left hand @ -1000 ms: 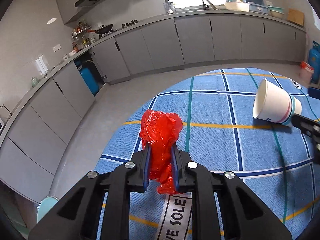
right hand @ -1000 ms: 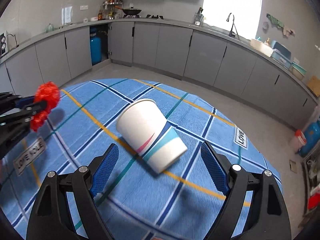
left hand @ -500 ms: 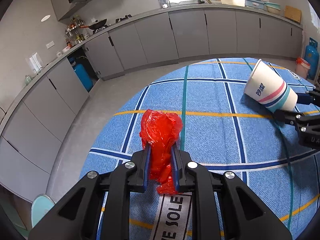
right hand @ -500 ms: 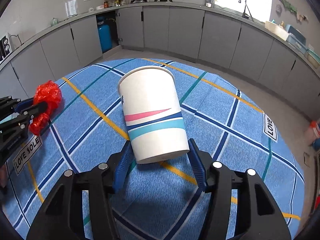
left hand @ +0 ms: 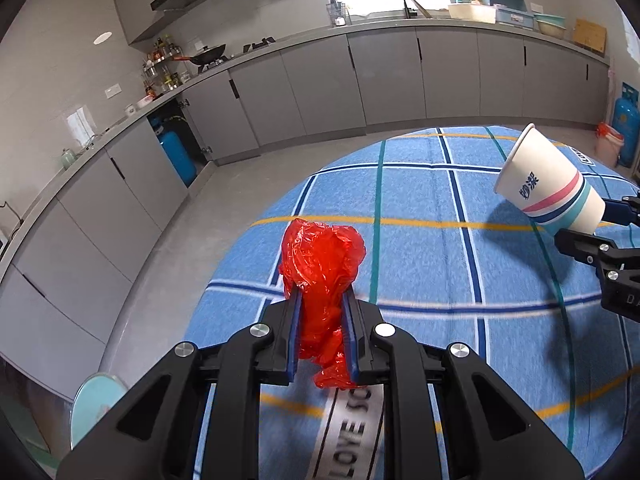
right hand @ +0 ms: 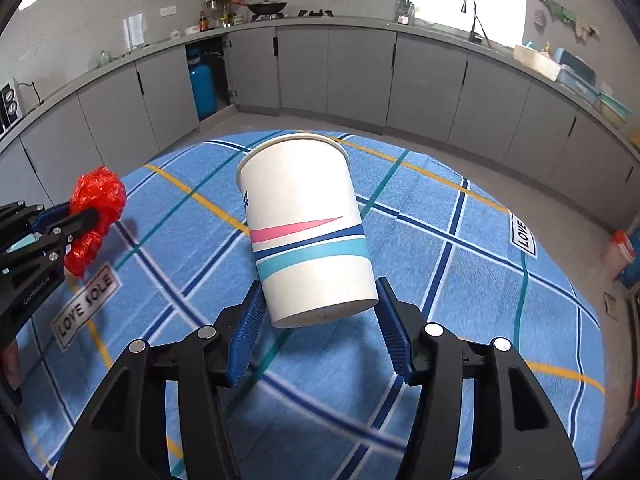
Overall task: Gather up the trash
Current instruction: 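Carry the white paper cup and red mesh bag over the bucket with both grippers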
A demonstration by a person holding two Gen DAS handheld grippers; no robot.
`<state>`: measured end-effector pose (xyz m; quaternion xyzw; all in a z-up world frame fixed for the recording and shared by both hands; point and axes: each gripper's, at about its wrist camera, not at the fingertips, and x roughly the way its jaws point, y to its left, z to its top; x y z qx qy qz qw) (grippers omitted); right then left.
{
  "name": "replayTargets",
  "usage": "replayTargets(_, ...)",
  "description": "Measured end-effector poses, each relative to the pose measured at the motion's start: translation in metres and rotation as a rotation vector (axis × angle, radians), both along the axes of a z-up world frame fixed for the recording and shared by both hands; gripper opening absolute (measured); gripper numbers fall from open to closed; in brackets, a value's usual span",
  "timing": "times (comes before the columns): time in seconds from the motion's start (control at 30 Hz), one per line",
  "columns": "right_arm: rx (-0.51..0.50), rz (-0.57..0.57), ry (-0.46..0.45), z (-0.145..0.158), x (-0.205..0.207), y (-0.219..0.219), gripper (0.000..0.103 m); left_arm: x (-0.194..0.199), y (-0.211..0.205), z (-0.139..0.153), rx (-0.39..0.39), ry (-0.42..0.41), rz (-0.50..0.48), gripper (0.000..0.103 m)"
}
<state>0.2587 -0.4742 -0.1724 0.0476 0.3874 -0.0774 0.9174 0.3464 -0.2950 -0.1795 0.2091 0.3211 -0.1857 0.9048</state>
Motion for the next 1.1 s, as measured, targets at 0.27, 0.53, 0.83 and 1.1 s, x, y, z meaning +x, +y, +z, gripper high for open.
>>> replayTargets(0.27, 0.024, -0.005, -0.038, 0.013, -0.022, 0.03, 0.055, -0.024, 0.033, 0.007, -0.008, -0.012, 0.031, 0.018)
replayTargets(0.53, 0.023, 0.025, -0.067, 0.021, -0.042, 0.07, 0.055, -0.049, 0.065, 0.01, -0.013, -0.024, 0.055, 0.018)
replayTargets(0.83, 0.037, 0.043, -0.085, 0.022, -0.061, 0.099, 0.056, -0.07, 0.097, 0.012, -0.028, -0.034, 0.08, 0.018)
replayTargets(1.1, 0.033, 0.061, -0.091, 0.024, -0.074, 0.122, 0.056, -0.087, 0.116, 0.014, -0.038, -0.043, 0.094, 0.018)
